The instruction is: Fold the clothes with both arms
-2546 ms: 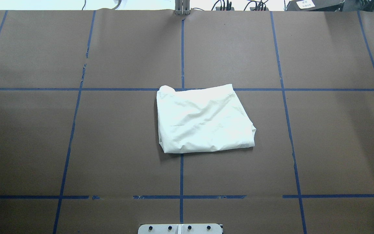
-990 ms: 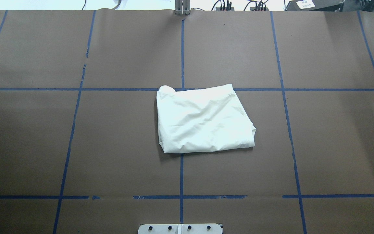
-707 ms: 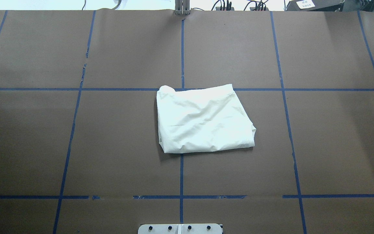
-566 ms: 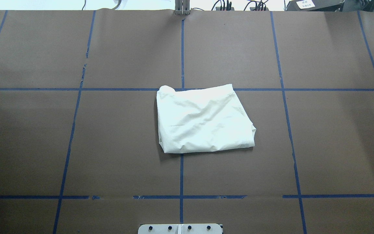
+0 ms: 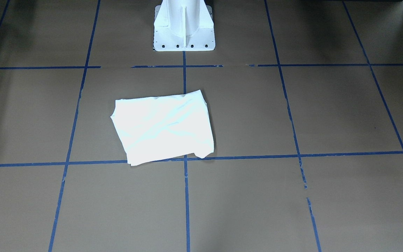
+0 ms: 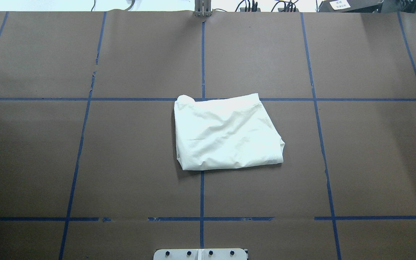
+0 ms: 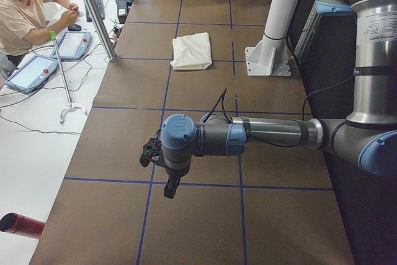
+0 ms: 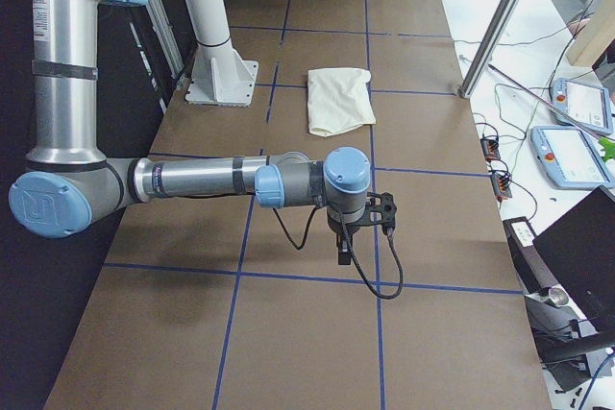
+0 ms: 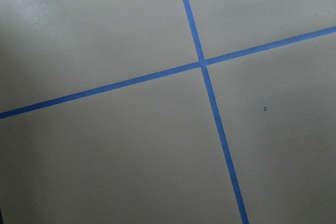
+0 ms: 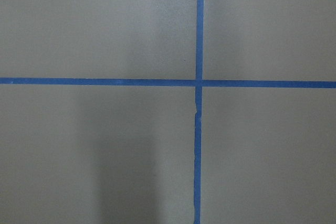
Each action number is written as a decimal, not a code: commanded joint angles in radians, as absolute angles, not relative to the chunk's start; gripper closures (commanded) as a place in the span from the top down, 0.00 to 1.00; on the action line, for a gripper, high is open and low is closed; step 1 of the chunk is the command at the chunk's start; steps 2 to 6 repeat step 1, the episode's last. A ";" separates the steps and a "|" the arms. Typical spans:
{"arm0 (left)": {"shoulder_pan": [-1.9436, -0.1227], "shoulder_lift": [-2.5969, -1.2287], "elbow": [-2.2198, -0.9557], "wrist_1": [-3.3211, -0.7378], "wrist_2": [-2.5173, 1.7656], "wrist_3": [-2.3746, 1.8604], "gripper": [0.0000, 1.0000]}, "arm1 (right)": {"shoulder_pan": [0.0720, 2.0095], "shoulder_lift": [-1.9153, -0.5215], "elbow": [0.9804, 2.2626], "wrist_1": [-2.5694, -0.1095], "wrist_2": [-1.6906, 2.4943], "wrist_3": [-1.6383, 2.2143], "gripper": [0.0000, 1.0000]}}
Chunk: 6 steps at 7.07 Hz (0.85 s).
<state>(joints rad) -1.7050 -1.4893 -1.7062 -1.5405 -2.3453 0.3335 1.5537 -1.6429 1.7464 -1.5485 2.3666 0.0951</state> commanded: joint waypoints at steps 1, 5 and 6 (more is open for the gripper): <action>-1.703 -1.499 -1.692 -1.536 -2.347 0.316 1.00 | 1.552 -1.644 1.746 -1.533 2.365 0.095 1.00; -1.703 -1.499 -1.692 -1.536 -2.347 0.316 1.00 | 1.552 -1.644 1.746 -1.533 2.365 0.095 1.00; -1.703 -1.499 -1.692 -1.536 -2.347 0.316 1.00 | 1.552 -1.644 1.746 -1.533 2.365 0.095 1.00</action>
